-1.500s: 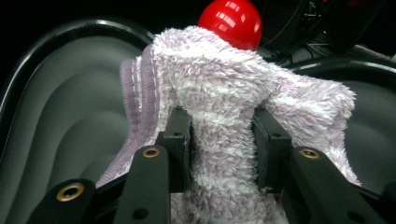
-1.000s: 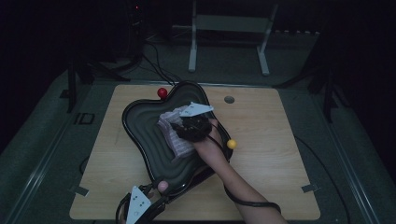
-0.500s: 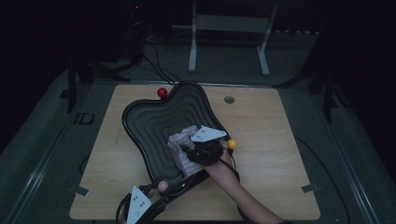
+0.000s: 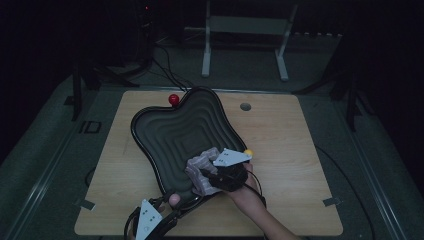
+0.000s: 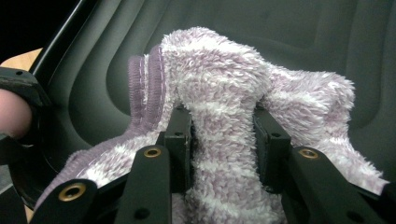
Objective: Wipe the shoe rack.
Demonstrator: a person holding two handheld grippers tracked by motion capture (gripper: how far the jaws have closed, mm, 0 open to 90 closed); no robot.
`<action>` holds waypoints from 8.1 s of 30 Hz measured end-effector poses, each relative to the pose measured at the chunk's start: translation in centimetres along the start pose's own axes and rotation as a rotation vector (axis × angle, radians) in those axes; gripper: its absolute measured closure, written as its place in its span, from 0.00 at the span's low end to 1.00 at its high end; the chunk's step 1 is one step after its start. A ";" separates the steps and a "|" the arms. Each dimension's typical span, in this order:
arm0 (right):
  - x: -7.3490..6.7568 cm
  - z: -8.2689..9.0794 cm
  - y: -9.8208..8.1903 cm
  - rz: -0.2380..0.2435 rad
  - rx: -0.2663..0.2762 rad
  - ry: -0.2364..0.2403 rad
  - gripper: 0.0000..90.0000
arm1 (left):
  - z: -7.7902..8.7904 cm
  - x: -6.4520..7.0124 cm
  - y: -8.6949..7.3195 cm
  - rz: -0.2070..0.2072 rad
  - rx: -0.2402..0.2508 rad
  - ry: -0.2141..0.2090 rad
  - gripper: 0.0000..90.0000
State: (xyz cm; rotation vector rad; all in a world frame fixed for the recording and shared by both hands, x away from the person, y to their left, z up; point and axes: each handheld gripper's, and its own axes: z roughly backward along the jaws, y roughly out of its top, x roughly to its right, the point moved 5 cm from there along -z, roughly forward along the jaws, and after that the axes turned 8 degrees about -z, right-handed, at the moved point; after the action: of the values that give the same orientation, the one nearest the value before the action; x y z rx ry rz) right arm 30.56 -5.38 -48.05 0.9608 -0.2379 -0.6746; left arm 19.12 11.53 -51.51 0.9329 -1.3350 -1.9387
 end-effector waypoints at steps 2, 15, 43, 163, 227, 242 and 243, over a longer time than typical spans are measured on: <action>0.0 0.1 0.0 -0.002 0.000 0.004 0.70 | 0.0 0.0 0.0 -0.002 -0.001 -0.004 0.66; -0.3 0.0 8.8 0.042 0.140 0.014 0.71 | 0.0 0.0 0.0 -0.001 0.003 -0.002 0.67; 0.1 -6.2 11.1 0.106 0.052 -0.065 0.68 | 0.1 -0.2 -0.1 -0.004 0.001 -0.002 0.66; -0.6 -4.5 5.3 0.198 0.015 -0.052 0.71 | -0.7 -1.5 -3.8 0.070 -0.146 0.021 0.52; 0.6 -8.0 19.0 0.138 0.108 -0.071 0.74 | -3.8 -1.6 -5.3 0.093 -0.144 -0.028 0.82; -0.2 -9.5 14.5 0.187 0.028 -0.048 0.74 | -3.8 -1.6 -5.3 0.085 -0.141 -0.030 0.82; -0.3 -9.3 14.1 0.189 0.025 -0.045 0.74 | -3.8 -1.6 -5.3 0.088 -0.142 -0.029 0.82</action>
State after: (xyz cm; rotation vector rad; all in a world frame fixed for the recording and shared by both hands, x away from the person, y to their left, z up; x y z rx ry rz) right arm 40.67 6.61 -41.75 0.9344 -0.3729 -0.5211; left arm 22.68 12.51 -57.10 0.7679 -1.2166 -1.9581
